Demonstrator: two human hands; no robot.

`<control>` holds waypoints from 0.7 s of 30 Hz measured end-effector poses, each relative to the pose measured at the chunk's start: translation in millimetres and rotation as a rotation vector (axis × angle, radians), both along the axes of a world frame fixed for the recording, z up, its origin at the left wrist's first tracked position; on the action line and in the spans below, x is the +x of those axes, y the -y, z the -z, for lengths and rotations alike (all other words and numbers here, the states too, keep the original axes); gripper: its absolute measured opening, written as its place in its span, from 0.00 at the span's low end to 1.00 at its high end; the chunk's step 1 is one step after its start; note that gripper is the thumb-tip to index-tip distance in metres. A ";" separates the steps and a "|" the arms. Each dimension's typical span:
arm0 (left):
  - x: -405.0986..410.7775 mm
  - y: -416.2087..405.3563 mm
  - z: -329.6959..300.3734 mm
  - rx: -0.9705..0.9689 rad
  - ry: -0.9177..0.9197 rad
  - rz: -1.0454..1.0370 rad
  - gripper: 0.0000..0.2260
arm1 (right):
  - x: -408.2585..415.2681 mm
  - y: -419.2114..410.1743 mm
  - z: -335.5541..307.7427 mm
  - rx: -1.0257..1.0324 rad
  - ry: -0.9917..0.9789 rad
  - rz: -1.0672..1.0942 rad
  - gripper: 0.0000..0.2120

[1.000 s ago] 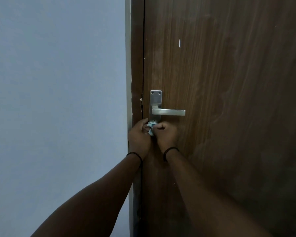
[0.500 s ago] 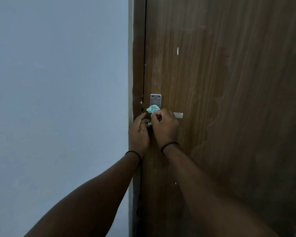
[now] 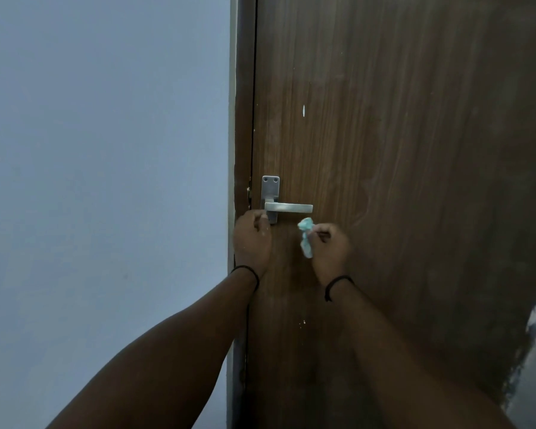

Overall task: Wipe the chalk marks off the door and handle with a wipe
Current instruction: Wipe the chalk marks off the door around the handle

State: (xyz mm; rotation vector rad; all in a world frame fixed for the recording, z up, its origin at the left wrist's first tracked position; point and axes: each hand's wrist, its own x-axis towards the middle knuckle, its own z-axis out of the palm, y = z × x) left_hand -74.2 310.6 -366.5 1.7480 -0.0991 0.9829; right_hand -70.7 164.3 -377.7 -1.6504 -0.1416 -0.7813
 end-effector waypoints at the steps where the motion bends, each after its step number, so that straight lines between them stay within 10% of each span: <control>1: -5.9 1.4 -0.2 0.008 -0.015 0.041 0.09 | -5.2 -9.3 -2.6 0.031 0.001 -0.040 0.09; 9: -34.8 -12.2 -15.0 -0.426 -0.336 0.457 0.10 | -30.7 -52.2 -18.3 0.021 -0.004 -0.254 0.17; 14: -41.8 -16.6 -23.1 -0.325 -0.323 0.422 0.07 | -41.3 -50.4 -17.8 -0.470 0.179 -0.046 0.20; 21: -36.6 -9.6 -18.0 -0.069 -0.196 0.599 0.11 | -38.3 -39.5 -20.4 -0.201 0.140 0.103 0.02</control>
